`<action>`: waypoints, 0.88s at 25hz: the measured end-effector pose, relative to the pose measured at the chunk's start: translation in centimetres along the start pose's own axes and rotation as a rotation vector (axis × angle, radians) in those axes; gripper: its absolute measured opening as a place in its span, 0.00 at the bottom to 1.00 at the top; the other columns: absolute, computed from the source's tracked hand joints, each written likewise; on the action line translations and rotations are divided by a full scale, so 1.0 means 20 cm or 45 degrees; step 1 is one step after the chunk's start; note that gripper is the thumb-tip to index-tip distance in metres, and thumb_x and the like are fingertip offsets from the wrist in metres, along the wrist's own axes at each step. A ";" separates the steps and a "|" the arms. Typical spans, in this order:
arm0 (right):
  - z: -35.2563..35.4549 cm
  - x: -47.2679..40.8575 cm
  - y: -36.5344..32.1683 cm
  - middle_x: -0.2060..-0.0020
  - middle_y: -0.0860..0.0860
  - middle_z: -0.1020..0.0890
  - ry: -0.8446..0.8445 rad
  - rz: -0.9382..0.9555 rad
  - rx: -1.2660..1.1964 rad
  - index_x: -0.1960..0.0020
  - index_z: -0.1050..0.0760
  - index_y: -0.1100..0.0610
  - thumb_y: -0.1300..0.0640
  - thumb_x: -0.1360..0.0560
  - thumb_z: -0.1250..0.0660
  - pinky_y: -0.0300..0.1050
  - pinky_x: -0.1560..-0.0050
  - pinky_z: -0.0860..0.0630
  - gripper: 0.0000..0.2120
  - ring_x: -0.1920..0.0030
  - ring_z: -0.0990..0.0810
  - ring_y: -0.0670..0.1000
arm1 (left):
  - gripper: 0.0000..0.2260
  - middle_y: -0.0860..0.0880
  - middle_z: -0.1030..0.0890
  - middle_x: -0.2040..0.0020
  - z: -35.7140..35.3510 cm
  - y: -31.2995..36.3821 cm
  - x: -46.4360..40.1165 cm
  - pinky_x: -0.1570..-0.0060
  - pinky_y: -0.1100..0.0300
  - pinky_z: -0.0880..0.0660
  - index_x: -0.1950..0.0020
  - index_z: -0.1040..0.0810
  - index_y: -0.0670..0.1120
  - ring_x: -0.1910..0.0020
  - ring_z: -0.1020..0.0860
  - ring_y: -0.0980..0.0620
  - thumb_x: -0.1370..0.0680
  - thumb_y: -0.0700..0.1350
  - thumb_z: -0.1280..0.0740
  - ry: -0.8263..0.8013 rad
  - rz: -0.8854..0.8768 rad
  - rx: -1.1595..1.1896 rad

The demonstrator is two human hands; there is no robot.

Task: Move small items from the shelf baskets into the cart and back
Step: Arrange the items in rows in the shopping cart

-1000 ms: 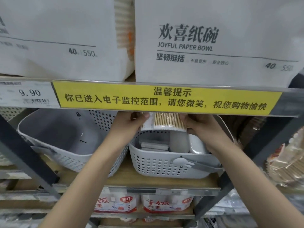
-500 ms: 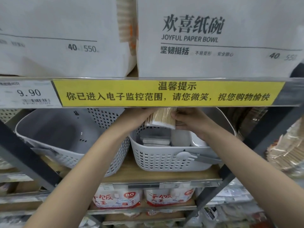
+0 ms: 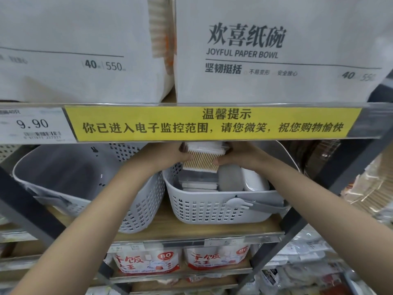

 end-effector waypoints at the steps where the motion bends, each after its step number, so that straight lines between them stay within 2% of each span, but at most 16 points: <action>1: -0.01 -0.01 0.00 0.40 0.49 0.25 -0.013 -0.008 0.126 0.32 0.31 0.57 0.63 0.33 0.25 0.45 0.36 0.30 0.31 0.37 0.27 0.49 | 0.20 0.48 0.23 0.43 0.00 0.02 0.00 0.43 0.54 0.27 0.36 0.30 0.47 0.47 0.25 0.48 0.24 0.53 0.33 -0.006 -0.026 -0.149; 4: -0.04 -0.03 -0.01 0.43 0.51 0.23 -0.059 0.067 0.580 0.34 0.29 0.59 0.60 0.33 0.25 0.41 0.44 0.29 0.29 0.41 0.25 0.51 | 0.17 0.48 0.23 0.46 -0.02 0.07 0.00 0.54 0.59 0.29 0.37 0.29 0.46 0.50 0.25 0.49 0.24 0.48 0.33 -0.029 -0.131 -0.355; 7: -0.08 -0.04 0.00 0.44 0.56 0.22 -0.132 0.117 0.837 0.39 0.26 0.60 0.58 0.33 0.24 0.46 0.47 0.27 0.25 0.46 0.24 0.55 | 0.16 0.47 0.22 0.47 -0.06 0.10 -0.04 0.60 0.59 0.33 0.41 0.27 0.44 0.54 0.26 0.49 0.26 0.43 0.30 -0.125 -0.148 -0.443; 9: -0.09 -0.04 0.01 0.46 0.56 0.21 -0.162 0.106 0.871 0.41 0.25 0.60 0.57 0.33 0.24 0.46 0.51 0.29 0.22 0.48 0.24 0.56 | 0.15 0.45 0.21 0.48 -0.08 0.12 -0.08 0.61 0.59 0.32 0.42 0.26 0.42 0.53 0.24 0.48 0.27 0.40 0.29 -0.211 -0.107 -0.503; 12: -0.10 -0.04 0.03 0.50 0.55 0.21 -0.260 0.084 0.860 0.44 0.24 0.60 0.56 0.31 0.26 0.44 0.56 0.32 0.18 0.50 0.24 0.54 | 0.17 0.45 0.23 0.44 -0.10 0.12 -0.12 0.55 0.57 0.28 0.40 0.26 0.43 0.49 0.24 0.47 0.28 0.41 0.29 -0.367 -0.051 -0.561; 14: -0.09 -0.04 0.04 0.50 0.53 0.21 -0.322 0.073 0.845 0.43 0.24 0.58 0.54 0.30 0.27 0.44 0.54 0.32 0.18 0.50 0.25 0.53 | 0.18 0.46 0.23 0.43 -0.12 0.13 -0.14 0.51 0.57 0.27 0.38 0.25 0.43 0.46 0.25 0.47 0.27 0.42 0.28 -0.463 -0.039 -0.624; 16: -0.09 -0.05 0.05 0.49 0.53 0.21 -0.387 0.067 0.850 0.44 0.24 0.57 0.52 0.29 0.28 0.45 0.50 0.30 0.16 0.49 0.24 0.53 | 0.19 0.46 0.24 0.42 -0.13 0.14 -0.15 0.53 0.58 0.29 0.37 0.26 0.43 0.46 0.25 0.48 0.26 0.44 0.29 -0.525 -0.023 -0.630; 19: -0.10 -0.05 0.06 0.54 0.49 0.22 -0.486 0.027 0.778 0.48 0.24 0.54 0.52 0.26 0.31 0.44 0.52 0.29 0.09 0.50 0.25 0.51 | 0.20 0.47 0.25 0.40 -0.13 0.14 -0.15 0.55 0.59 0.32 0.36 0.26 0.44 0.45 0.26 0.49 0.26 0.47 0.29 -0.581 0.003 -0.552; 22: -0.10 -0.04 0.06 0.50 0.49 0.23 -0.526 0.045 0.806 0.43 0.24 0.55 0.52 0.25 0.33 0.44 0.49 0.30 0.13 0.47 0.25 0.51 | 0.20 0.48 0.24 0.40 -0.14 0.13 -0.16 0.54 0.59 0.31 0.36 0.26 0.46 0.45 0.26 0.49 0.26 0.48 0.29 -0.597 0.020 -0.525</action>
Point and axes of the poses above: each hand's wrist, its own x-axis away from the middle knuckle, its own z-axis out of the back of the hand, y = z × x, the point moved 1 cm from there along -x, towards the middle knuckle
